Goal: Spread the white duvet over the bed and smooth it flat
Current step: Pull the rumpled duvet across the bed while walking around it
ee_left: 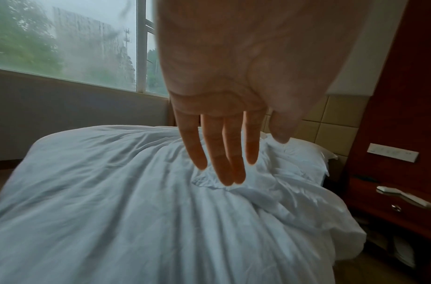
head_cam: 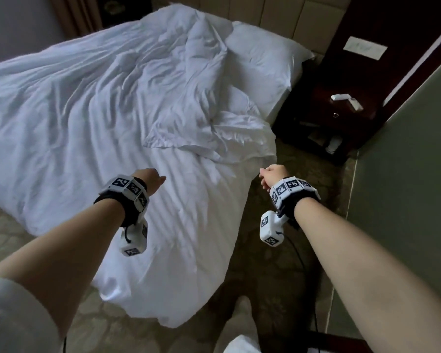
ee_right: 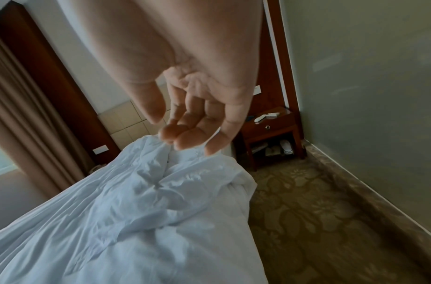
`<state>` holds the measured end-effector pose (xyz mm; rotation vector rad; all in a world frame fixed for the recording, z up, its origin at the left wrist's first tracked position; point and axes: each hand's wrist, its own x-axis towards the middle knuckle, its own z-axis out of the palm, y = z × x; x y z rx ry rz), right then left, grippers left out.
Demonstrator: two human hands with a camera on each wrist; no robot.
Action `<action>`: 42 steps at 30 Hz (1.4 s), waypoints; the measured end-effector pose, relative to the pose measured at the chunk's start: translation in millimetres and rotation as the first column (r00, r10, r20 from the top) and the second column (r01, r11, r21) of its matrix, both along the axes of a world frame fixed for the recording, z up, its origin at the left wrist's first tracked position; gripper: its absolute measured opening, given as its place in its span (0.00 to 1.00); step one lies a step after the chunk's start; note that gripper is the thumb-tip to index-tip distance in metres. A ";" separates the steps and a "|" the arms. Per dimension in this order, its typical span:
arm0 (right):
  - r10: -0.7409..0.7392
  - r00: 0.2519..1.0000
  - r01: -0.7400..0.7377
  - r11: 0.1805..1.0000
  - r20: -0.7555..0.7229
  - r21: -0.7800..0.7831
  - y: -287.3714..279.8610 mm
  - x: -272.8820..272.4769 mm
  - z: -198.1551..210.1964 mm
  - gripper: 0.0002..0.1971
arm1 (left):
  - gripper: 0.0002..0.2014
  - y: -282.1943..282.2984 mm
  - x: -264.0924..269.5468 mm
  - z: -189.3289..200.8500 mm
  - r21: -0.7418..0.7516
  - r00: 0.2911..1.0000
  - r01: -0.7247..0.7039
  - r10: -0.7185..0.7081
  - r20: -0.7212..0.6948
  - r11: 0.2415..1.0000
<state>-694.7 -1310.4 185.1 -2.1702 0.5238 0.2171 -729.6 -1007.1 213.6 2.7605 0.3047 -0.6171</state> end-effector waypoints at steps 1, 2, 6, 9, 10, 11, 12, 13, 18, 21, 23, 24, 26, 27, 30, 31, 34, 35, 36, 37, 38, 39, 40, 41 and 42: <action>0.006 1.000 -0.006 1.000 0.004 0.009 -8.0 17.9 2.4 0.18 | 0.23 -10.9 16.0 1.3 -0.006 1.000 -0.015 0.015 0.012 1.000; 0.016 1.000 -0.016 1.000 0.002 0.012 -15.9 36.3 3.7 0.18 | 0.23 -21.9 32.1 2.1 -0.014 0.999 -0.030 0.031 0.025 0.999; 0.082 0.996 -0.084 0.994 -0.026 -0.070 -40.0 107.1 1.5 0.18 | 0.22 -62.1 90.7 -1.8 -0.061 0.994 -0.098 0.101 0.035 0.993; 0.168 0.985 -0.171 0.977 -0.035 -0.127 -41.9 149.4 -2.4 0.18 | 0.21 -72.5 121.5 -14.6 -0.092 0.988 -0.151 0.153 0.014 0.984; 0.198 0.979 -0.203 0.969 -0.051 -0.139 -39.1 160.9 -0.9 0.17 | 0.21 -72.6 130.6 -19.7 -0.089 0.986 -0.167 0.168 0.004 0.982; 0.235 0.970 -0.242 0.959 -0.063 -0.148 -34.8 175.4 -1.5 0.14 | 0.21 -71.4 142.6 -26.1 -0.085 0.982 -0.188 0.188 -0.006 0.978; 0.267 0.961 -0.276 0.950 -0.076 -0.146 -30.2 188.0 -3.2 0.12 | 0.21 -69.0 152.7 -31.6 -0.084 0.978 -0.207 0.206 -0.019 0.975; 0.297 0.952 -0.306 0.941 -0.080 -0.142 -22.6 201.1 -6.2 0.13 | 0.22 -65.0 163.5 -38.4 -0.079 0.974 -0.227 0.225 -0.034 0.971; 0.428 0.895 -0.440 0.894 -0.123 -0.086 37.5 279.4 -38.3 0.35 | 0.22 -35.1 228.3 -78.0 -0.084 0.945 -0.327 0.323 -0.062 0.941; 0.488 0.860 -0.502 0.862 -0.153 -0.071 80.4 327.3 -66.0 0.43 | 0.22 -10.9 267.2 -107.2 -0.145 0.907 -0.420 0.412 -0.085 0.896; 0.576 0.798 -0.600 0.786 -0.177 -0.146 108.6 351.6 -91.3 0.44 | 0.21 4.6 283.4 -128.0 -0.193 0.871 -0.491 0.477 -0.119 0.849; 0.633 0.748 -0.664 0.713 -0.202 -0.226 124.0 363.5 -105.2 0.44 | 0.20 13.5 290.7 -138.1 -0.209 0.850 -0.527 0.509 -0.137 0.824; 0.724 0.636 -0.758 0.523 -0.267 -0.389 149.1 378.0 -127.9 0.48 | 0.19 27.2 296.0 -154.7 -0.222 0.808 -0.590 0.565 -0.170 0.777; 0.736 0.610 -0.771 0.466 -0.293 -0.434 159.1 384.1 -135.0 0.51 | 0.19 32.6 295.9 -160.7 -0.227 0.788 -0.616 0.588 -0.181 0.755; 0.657 0.686 -0.715 0.530 -0.313 -0.456 187.3 407.8 -156.6 0.57 | 0.18 48.0 292.5 -177.9 -0.227 0.737 -0.676 0.635 -0.232 0.701; 0.624 0.717 -0.686 0.554 -0.311 -0.471 195.2 415.9 -163.8 0.56 | 0.18 52.3 291.3 -183.4 -0.226 0.717 -0.697 0.652 -0.248 0.680; 0.610 0.713 -0.691 0.528 -0.345 -0.495 206.7 438.3 -177.6 0.38 | 0.20 59.9 290.1 -191.5 -0.248 0.658 -0.753 0.700 -0.278 0.609; 0.632 0.680 -0.722 0.491 -0.371 -0.487 207.5 447.2 -179.2 0.29 | 0.20 61.0 291.6 -191.5 -0.250 0.640 -0.768 0.713 -0.287 0.589; 0.657 0.632 -0.765 0.444 -0.412 -0.466 207.0 456.7 -178.8 0.23 | 0.20 61.7 294.2 -190.7 -0.246 0.627 -0.779 0.721 -0.296 0.576; 0.680 0.574 -0.812 0.398 -0.456 -0.427 206.0 466.1 -175.1 0.20 | 0.20 61.9 297.6 -189.0 -0.241 0.623 -0.782 0.721 -0.304 0.574; 0.704 0.513 -0.853 0.355 -0.491 -0.383 204.8 477.7 -170.3 0.20 | 0.20 60.9 303.7 -184.9 -0.230 0.620 -0.784 0.719 -0.314 0.576; 0.721 0.463 -0.882 0.321 -0.515 -0.345 203.2 489.5 -164.0 0.20 | 0.21 59.2 312.3 -180.6 -0.219 0.621 -0.784 0.717 -0.318 0.581; 0.736 0.424 -0.902 0.295 -0.528 -0.314 201.3 501.4 -157.3 0.19 | 0.21 56.5 323.4 -176.0 -0.209 0.623 -0.781 0.717 -0.312 0.588; 0.746 0.397 -0.916 0.284 -0.534 -0.283 200.9 508.7 -153.7 0.18 | 0.21 53.6 333.0 -170.4 -0.201 0.624 -0.781 0.719 -0.306 0.591; 0.755 0.381 -0.923 0.280 -0.534 -0.262 199.4 516.3 -151.0 0.17 | 0.21 49.0 344.2 -164.8 -0.197 0.616 -0.787 0.729 -0.298 0.584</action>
